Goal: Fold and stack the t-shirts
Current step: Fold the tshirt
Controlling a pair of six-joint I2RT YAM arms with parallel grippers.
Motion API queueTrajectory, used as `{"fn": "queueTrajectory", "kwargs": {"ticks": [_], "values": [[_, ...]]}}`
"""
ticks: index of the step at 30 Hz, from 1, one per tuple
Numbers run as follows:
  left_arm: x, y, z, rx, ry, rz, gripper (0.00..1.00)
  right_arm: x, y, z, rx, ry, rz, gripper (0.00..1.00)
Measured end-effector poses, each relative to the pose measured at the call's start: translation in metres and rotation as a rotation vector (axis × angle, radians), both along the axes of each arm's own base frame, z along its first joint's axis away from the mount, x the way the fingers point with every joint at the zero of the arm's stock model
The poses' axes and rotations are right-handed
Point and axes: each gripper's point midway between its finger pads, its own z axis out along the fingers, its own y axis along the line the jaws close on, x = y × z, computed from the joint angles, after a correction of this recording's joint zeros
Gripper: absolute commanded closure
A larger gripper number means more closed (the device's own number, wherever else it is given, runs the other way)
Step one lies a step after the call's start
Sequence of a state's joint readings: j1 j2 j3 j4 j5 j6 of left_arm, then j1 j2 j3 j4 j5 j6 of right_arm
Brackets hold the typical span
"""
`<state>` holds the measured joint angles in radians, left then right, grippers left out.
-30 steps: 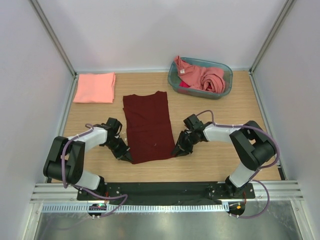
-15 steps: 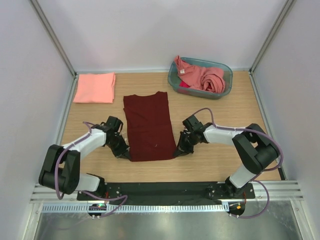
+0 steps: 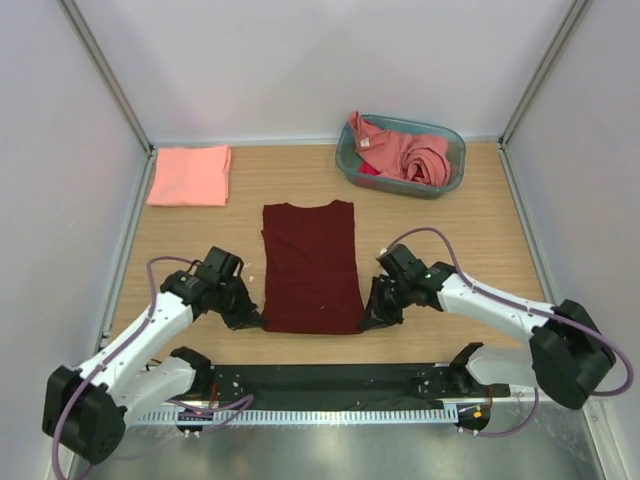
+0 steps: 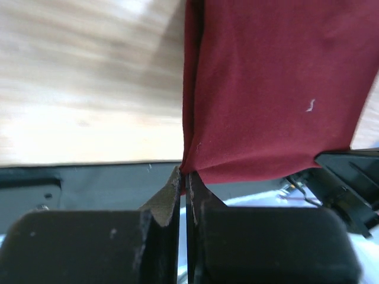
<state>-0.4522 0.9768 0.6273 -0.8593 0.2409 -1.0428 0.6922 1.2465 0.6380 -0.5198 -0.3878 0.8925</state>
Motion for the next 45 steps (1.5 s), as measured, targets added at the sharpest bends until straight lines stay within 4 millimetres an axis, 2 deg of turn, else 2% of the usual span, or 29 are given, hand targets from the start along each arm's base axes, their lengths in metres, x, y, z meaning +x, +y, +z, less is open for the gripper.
{"fn": "queueTrajectory", "kwargs": {"ticks": [5, 11, 14, 17, 22, 24, 34, 45], "values": [[-0.022, 0.001, 0.021, -0.064, -0.017, 0.025, 1.0, -0.018, -0.006, 0.021, 0.032, -0.006, 0.015, 0.99], [-0.046, 0.004, 0.037, -0.117, 0.015, 0.06, 1.0, -0.035, -0.013, 0.033, 0.041, 0.032, 0.026, 0.99], [-0.048, 0.004, 0.046, -0.116, 0.029, 0.07, 1.0, -0.034, -0.011, 0.044, 0.04, 0.035, 0.03, 0.99], [-0.041, 0.004, 0.058, -0.099, 0.025, 0.076, 1.0, -0.026, -0.006, 0.059, 0.033, 0.019, 0.037, 0.99], [-0.011, 0.003, 0.088, -0.039, -0.03, 0.084, 1.0, -0.003, 0.003, 0.072, -0.011, 0.005, 0.054, 0.99], [0.002, 0.001, 0.093, -0.009, -0.037, 0.076, 1.0, 0.007, 0.004, 0.075, -0.031, 0.003, 0.053, 0.99], [0.069, 0.0, 0.093, 0.097, -0.035, 0.048, 1.0, 0.072, 0.0, 0.088, -0.051, -0.021, 0.012, 0.99], [0.136, 0.011, 0.087, 0.13, -0.04, 0.039, 1.0, 0.122, 0.013, 0.088, -0.03, -0.002, 0.028, 0.99]]}}
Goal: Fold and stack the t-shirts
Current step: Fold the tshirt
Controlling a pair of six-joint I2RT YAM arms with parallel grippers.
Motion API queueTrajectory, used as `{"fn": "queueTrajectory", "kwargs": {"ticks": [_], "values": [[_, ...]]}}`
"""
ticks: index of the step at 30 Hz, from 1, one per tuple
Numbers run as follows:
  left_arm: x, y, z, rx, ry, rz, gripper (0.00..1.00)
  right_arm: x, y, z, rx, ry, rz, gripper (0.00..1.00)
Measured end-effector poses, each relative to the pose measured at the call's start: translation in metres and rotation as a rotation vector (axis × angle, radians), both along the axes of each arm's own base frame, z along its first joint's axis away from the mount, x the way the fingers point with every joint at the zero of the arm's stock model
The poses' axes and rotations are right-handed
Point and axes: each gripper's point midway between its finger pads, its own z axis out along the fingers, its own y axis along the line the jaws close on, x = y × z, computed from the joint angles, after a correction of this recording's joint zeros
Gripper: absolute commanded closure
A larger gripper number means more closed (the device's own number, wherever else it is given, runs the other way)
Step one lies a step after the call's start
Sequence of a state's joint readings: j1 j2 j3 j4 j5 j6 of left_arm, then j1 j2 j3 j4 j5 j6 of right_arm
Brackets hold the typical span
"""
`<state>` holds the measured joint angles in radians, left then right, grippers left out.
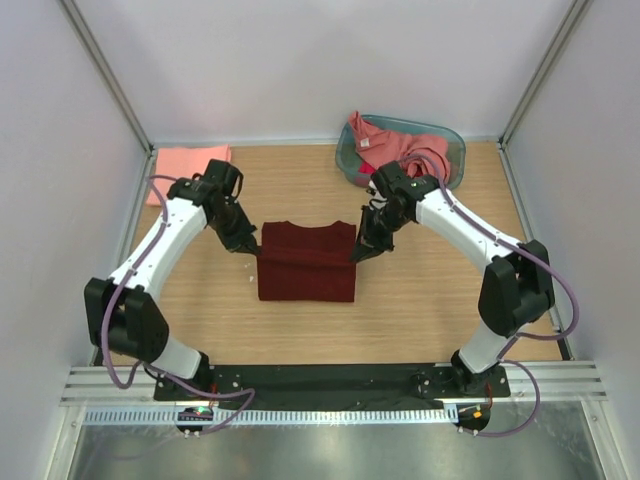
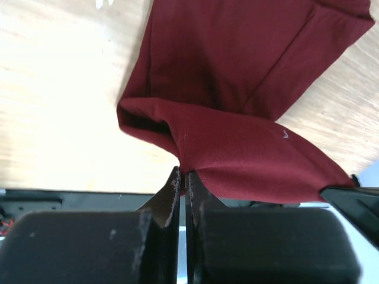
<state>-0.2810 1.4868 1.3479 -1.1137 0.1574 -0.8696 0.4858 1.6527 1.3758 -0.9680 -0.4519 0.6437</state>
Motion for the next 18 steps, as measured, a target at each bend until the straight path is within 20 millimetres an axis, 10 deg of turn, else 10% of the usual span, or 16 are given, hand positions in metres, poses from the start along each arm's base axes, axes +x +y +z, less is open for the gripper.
{"fn": "queueTrajectory", "kwargs": {"ticks": [18], "values": [[0.082, -0.011, -0.03, 0.013, 0.012, -0.058, 1.0, 0.075, 0.0, -0.037, -0.004, 0.062, -0.031, 0.99]]}}
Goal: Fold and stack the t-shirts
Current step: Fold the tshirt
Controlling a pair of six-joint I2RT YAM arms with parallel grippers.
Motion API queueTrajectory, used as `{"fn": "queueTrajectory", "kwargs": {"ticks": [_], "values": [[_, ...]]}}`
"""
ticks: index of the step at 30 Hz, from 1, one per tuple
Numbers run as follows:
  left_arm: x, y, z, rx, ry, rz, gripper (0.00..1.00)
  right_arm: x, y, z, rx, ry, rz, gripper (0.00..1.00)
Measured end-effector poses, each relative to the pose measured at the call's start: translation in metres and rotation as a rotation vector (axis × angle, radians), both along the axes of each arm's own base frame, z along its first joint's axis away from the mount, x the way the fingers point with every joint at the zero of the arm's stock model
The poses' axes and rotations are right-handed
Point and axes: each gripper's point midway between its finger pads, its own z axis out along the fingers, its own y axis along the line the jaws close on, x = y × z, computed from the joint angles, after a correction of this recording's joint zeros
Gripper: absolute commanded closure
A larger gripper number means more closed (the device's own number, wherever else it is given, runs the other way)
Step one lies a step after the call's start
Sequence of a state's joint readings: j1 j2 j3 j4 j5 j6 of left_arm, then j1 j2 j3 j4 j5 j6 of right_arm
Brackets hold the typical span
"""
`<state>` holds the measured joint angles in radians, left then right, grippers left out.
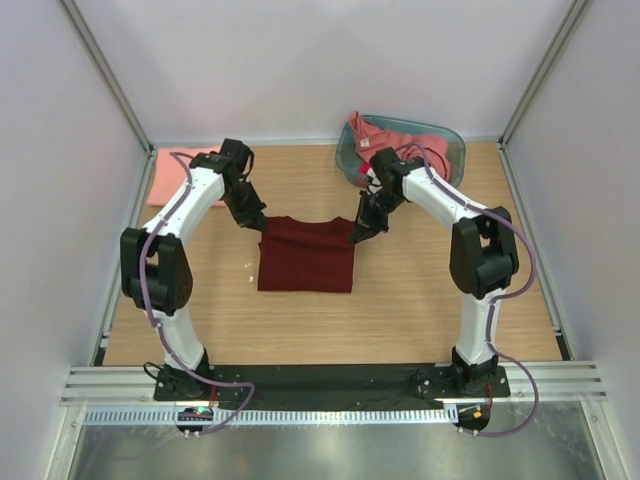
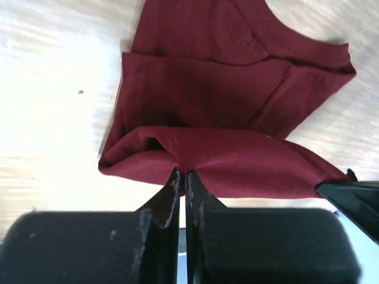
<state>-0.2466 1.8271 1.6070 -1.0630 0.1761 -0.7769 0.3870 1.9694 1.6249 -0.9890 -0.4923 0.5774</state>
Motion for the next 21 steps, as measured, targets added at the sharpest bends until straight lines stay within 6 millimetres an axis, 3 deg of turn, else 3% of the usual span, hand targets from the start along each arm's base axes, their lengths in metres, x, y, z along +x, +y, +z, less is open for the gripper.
{"fn": "queueTrajectory", "kwargs": {"ticks": [7, 11, 21], "values": [[0.018, 0.003, -0.021, 0.001, 0.03, 0.012, 1.0, 0.026, 0.0, -0.007, 0.014, -0.002, -0.018, 0.99], [0.038, 0.001, -0.029, 0.0, 0.015, -0.003, 1.0, 0.038, 0.001, -0.013, 0.02, -0.002, -0.026, 0.99], [0.073, -0.001, -0.022, -0.011, -0.079, -0.007, 1.0, 0.068, 0.008, -0.02, 0.038, -0.059, -0.039, 0.99]]}}
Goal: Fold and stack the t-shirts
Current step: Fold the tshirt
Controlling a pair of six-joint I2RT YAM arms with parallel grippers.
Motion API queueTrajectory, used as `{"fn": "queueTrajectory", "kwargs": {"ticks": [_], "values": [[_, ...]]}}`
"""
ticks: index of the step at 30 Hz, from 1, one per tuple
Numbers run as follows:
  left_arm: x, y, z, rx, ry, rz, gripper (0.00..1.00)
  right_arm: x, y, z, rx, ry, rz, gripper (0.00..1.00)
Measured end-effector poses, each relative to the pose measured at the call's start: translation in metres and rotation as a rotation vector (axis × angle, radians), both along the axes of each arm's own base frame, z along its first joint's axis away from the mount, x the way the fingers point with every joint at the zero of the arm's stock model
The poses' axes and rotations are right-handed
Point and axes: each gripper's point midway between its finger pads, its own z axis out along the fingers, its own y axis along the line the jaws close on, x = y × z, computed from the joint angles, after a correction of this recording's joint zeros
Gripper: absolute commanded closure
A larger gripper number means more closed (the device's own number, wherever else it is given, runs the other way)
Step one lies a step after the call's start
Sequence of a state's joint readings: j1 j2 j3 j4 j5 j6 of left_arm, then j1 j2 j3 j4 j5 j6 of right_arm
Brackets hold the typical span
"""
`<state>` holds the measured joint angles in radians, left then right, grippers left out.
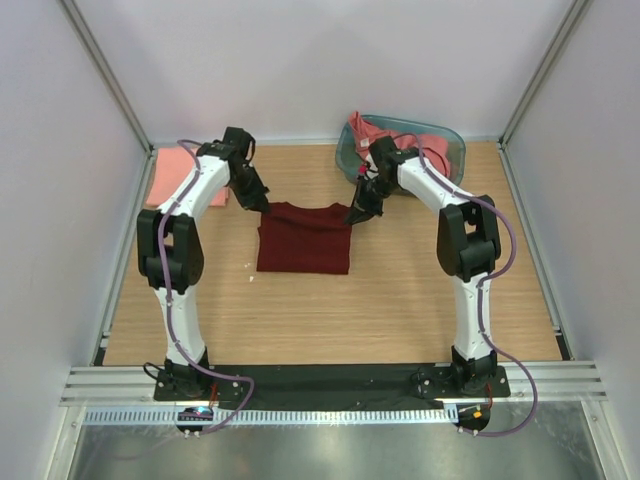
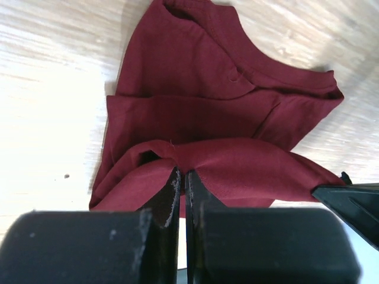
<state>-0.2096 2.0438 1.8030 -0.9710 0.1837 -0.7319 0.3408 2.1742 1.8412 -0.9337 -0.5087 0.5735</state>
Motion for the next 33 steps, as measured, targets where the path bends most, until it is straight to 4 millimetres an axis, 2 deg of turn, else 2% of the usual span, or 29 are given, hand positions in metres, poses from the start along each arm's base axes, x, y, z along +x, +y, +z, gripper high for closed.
{"fn": "queueTrajectory", "kwargs": {"ticks": [11, 15, 19, 21, 22, 23, 25, 26, 28, 29, 31, 33], "values": [[0.011, 0.0, 0.006, -0.011, -0.048, 0.007, 1.0, 0.013, 0.001, 0.008, 0.019, -0.033, -0.03, 0.99], [0.015, 0.0, 0.016, -0.021, -0.082, 0.018, 1.0, 0.024, 0.005, 0.025, 0.038, -0.077, -0.037, 0.98], [0.023, 0.002, 0.022, -0.031, -0.105, 0.036, 1.0, 0.035, 0.006, 0.037, 0.055, -0.11, -0.054, 0.94], [0.029, 0.003, 0.023, -0.034, -0.119, 0.043, 0.99, 0.046, 0.007, 0.041, 0.066, -0.132, -0.068, 0.84], [0.033, 0.004, 0.024, -0.035, -0.13, 0.045, 0.96, 0.054, 0.008, 0.042, 0.073, -0.146, -0.074, 0.7], [0.039, 0.004, 0.023, -0.037, -0.138, 0.049, 0.91, 0.061, 0.009, 0.042, 0.08, -0.161, -0.077, 0.61], [0.055, 0.006, 0.018, -0.031, -0.152, 0.057, 0.74, 0.078, 0.012, 0.035, 0.082, -0.187, -0.083, 0.41], [0.065, 0.007, 0.013, -0.023, -0.157, 0.062, 0.58, 0.085, 0.013, 0.031, 0.08, -0.197, -0.084, 0.36], [0.082, 0.01, 0.003, -0.005, -0.163, 0.073, 0.44, 0.097, 0.012, 0.019, 0.065, -0.208, -0.084, 0.27], [0.086, 0.013, -0.003, 0.012, -0.161, 0.083, 0.4, 0.102, 0.011, 0.015, 0.054, -0.214, -0.084, 0.23], [0.085, 0.02, -0.01, 0.046, -0.151, 0.096, 0.39, 0.103, 0.007, 0.009, 0.026, -0.219, -0.083, 0.21], [0.086, 0.024, -0.005, 0.068, -0.165, 0.102, 0.39, 0.103, 0.002, 0.011, -0.005, -0.225, -0.08, 0.21]]}}
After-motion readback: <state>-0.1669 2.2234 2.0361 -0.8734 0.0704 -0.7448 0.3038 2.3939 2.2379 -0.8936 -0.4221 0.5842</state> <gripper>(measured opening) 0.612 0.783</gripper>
